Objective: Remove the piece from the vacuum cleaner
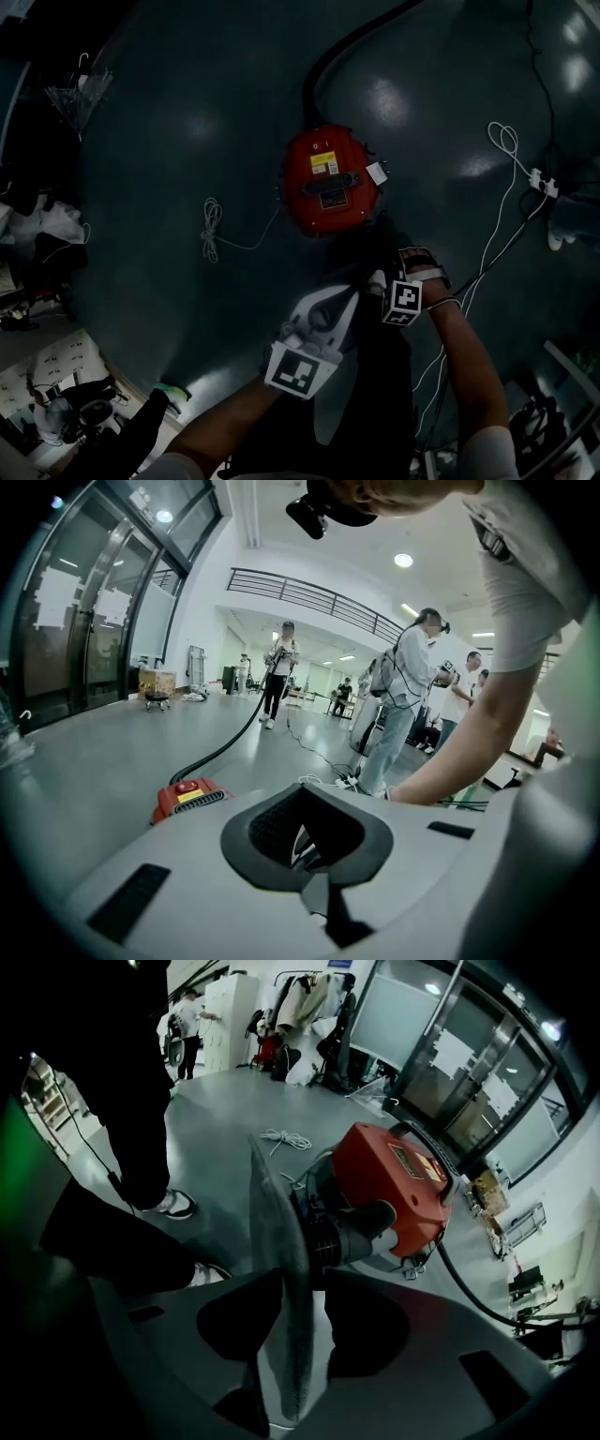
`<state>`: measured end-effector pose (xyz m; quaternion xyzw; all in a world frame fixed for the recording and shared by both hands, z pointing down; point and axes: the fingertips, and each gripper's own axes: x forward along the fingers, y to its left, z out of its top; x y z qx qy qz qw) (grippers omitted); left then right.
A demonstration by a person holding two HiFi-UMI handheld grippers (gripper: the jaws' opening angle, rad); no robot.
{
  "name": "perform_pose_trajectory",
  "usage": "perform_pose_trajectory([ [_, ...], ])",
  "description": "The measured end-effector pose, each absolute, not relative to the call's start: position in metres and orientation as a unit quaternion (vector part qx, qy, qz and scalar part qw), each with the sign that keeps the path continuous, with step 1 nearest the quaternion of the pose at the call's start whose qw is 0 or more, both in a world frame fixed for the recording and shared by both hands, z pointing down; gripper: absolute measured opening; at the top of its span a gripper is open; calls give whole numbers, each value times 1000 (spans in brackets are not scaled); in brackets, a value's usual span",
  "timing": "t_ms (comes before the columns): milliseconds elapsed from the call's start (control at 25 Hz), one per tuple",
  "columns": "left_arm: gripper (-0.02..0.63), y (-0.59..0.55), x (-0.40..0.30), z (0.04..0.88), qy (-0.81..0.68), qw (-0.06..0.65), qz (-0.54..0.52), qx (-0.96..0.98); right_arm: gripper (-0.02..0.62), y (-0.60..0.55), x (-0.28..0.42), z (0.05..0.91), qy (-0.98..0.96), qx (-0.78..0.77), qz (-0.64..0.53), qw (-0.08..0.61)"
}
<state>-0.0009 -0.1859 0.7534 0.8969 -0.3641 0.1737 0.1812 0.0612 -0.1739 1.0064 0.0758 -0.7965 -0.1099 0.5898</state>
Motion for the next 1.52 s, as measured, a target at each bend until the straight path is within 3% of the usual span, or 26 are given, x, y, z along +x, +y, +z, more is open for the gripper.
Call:
perform_pose_trajectory([
  [240,5,-184,-4,759,-362,188,176,896,67,-181,60,1007,-790,78,-137,593],
  [400,5,-186,1,760,-360,189,171,898,44,-176,61,1005,-786,55,-144,598],
  [1200,5,-189,-1,738,-358,193,164,899,32,-114,42,993,-787,-30,-110,607],
  [1520,5,-173,-21,667,-352,182,167,903,32,-110,36,874,-818,109,22,564],
])
